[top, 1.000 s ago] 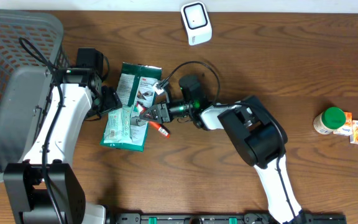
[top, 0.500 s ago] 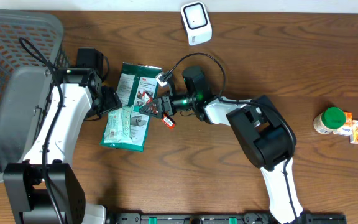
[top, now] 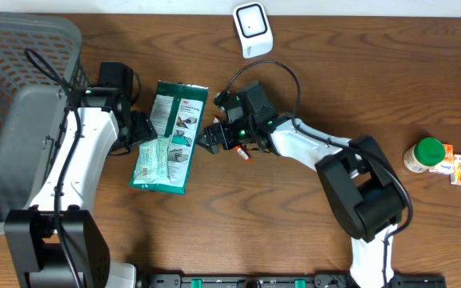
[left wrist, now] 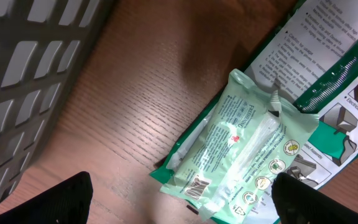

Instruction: Scan the item barcode

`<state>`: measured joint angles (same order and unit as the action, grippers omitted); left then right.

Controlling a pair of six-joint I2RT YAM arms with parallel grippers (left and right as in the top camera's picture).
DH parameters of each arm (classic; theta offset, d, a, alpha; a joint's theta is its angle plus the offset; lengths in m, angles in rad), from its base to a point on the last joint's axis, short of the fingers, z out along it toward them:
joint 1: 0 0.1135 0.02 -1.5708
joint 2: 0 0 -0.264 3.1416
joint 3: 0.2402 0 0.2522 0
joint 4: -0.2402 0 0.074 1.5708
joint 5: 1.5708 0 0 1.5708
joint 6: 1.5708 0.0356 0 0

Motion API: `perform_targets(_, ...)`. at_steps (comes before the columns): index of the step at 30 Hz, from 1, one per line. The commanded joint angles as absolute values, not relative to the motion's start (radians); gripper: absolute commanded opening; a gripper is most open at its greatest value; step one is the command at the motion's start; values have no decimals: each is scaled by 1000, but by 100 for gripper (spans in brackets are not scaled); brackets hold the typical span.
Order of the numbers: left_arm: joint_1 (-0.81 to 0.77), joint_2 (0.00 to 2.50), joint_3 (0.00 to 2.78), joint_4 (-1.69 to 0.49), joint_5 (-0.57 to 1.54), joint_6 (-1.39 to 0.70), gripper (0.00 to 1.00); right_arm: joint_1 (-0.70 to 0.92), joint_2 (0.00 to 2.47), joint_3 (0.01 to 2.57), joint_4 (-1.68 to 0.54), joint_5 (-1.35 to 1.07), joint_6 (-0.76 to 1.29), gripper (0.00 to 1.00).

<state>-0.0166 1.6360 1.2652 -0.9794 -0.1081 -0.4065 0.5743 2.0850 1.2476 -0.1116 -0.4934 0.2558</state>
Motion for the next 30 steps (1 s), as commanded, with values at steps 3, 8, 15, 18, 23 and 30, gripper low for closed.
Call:
perform_targets(3, -12, 1616, 1277, -982, -117, -404, 93, 593, 2152, 1191, -220, -112, 200, 99)
perform_targets(8, -12, 1616, 1277, -982, -117, -404, 93, 591, 2152, 1191, -221, -101, 200, 99)
perform_targets(15, -12, 1616, 1277, -982, -117, -404, 93, 589, 2152, 1191, -221, -82, 185, 40)
perform_targets(18, -12, 1616, 1277, -982, -117, -404, 93, 585, 2152, 1191, -220, -88, 186, 1)
perform_targets(23, -12, 1616, 1277, -982, -117, -404, 93, 554, 2110, 1201, -212, -311, 187, 1)
perform_targets(30, -12, 1616, 1277, -982, -117, -404, 93, 456, 2067, 1198, -215, -574, 328, 28)
